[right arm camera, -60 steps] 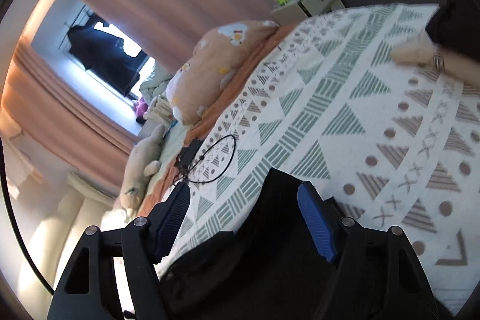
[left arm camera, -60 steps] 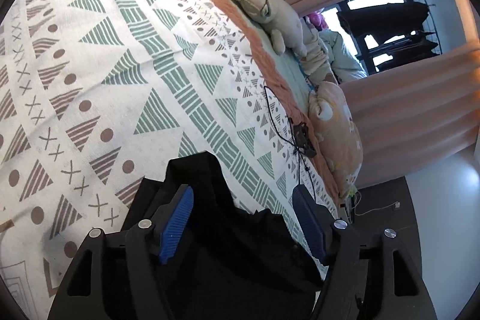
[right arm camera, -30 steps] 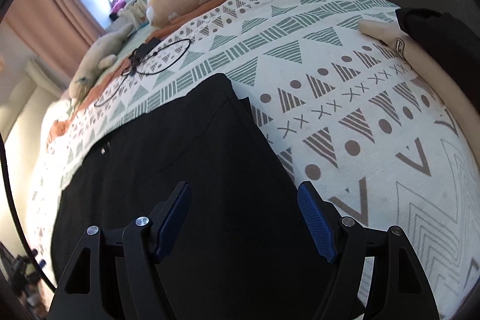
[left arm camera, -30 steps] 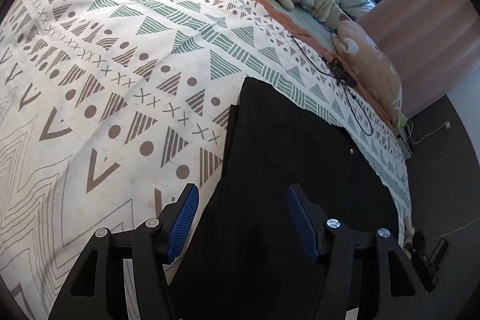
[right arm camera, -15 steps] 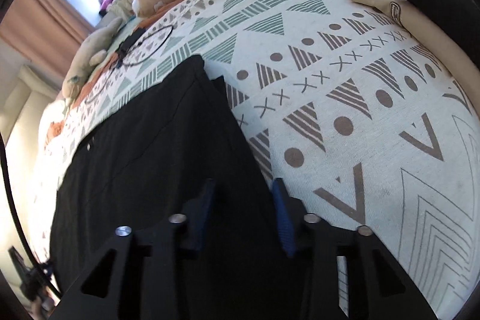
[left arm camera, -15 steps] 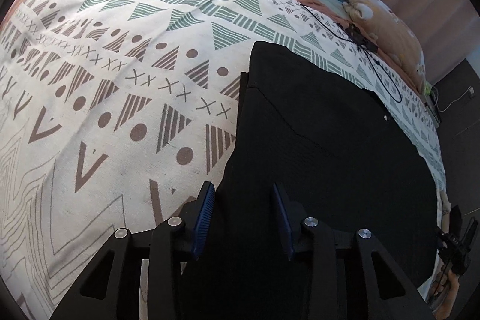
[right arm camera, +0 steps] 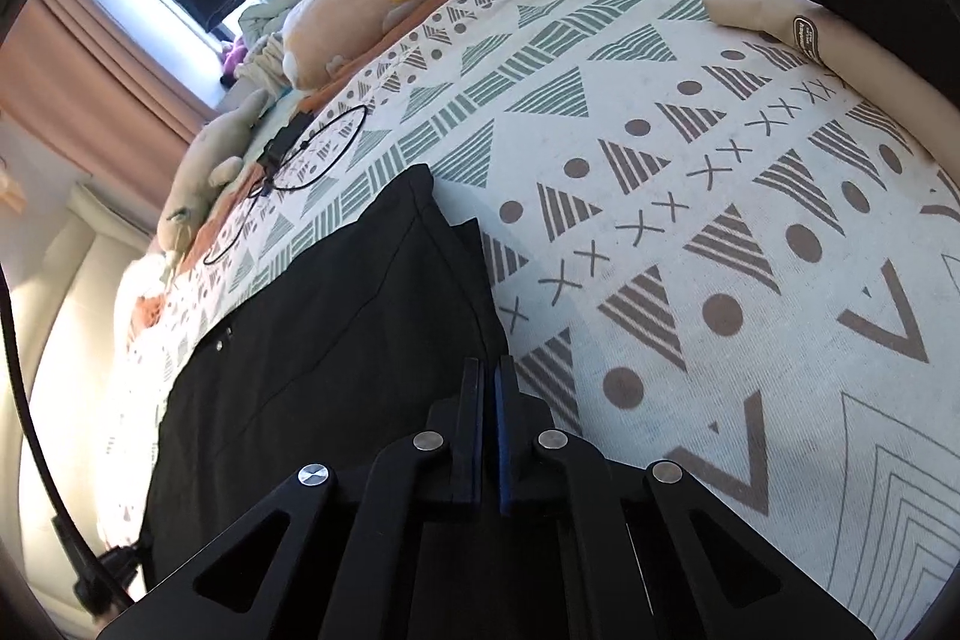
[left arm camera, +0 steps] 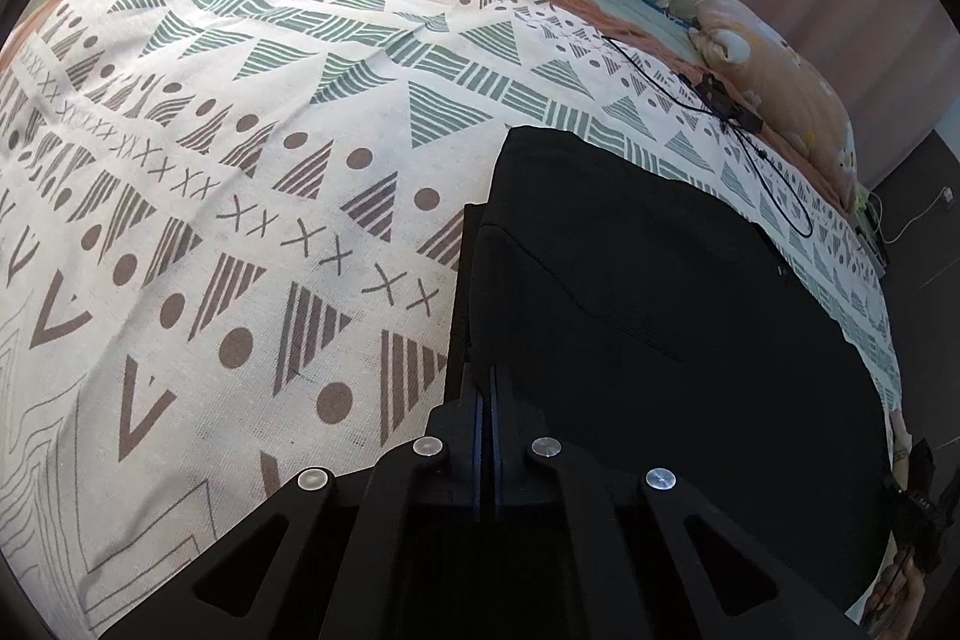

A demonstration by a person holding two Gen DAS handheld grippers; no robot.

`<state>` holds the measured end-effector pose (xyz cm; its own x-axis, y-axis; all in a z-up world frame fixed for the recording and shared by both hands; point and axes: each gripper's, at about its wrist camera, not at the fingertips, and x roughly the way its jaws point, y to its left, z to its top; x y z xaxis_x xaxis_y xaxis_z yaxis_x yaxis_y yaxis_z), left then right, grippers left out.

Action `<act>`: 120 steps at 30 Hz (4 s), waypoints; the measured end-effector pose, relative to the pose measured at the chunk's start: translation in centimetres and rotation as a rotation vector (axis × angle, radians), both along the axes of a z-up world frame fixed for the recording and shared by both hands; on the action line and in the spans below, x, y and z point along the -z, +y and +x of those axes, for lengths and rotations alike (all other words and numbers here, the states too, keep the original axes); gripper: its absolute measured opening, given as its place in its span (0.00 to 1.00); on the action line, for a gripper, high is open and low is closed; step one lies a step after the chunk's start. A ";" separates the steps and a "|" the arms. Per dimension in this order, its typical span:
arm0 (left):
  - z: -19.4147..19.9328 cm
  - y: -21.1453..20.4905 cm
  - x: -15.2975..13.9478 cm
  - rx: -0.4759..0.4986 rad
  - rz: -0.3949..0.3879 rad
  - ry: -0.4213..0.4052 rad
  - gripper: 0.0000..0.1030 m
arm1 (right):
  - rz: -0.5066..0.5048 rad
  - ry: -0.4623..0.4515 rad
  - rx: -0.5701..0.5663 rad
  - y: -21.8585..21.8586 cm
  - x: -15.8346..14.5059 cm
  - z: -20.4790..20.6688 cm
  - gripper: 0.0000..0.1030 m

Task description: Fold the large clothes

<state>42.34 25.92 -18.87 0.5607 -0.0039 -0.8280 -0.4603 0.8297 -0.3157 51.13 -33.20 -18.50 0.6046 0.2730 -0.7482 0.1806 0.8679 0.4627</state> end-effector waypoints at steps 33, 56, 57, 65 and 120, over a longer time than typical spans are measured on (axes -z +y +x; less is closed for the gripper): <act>-7.8 1.0 -1.1 -0.096 -0.153 0.010 0.35 | -0.149 -0.034 0.056 4.1 -5.3 -3.3 0.45; -17.7 1.1 0.5 -0.106 -0.355 -0.054 0.35 | -0.133 -0.026 -0.344 16.7 -2.9 -12.2 0.46; -17.6 1.1 0.6 -0.106 -0.358 -0.055 0.35 | -0.132 -0.025 -0.363 17.2 -2.8 -12.6 0.45; -15.8 0.3 1.8 -0.105 -0.409 -0.038 0.35 | -0.201 -0.039 -0.513 22.2 -2.1 -15.1 0.45; -12.0 -1.2 3.5 -0.214 -0.407 -0.075 0.29 | -0.305 0.100 -0.495 29.8 2.1 0.9 0.28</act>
<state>30.34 24.69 -22.35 0.6429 -0.1978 -0.7399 -0.5712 0.5197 -0.6353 52.06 -3.39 -20.62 0.3829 0.2683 -0.8840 -0.2502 0.9512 0.1803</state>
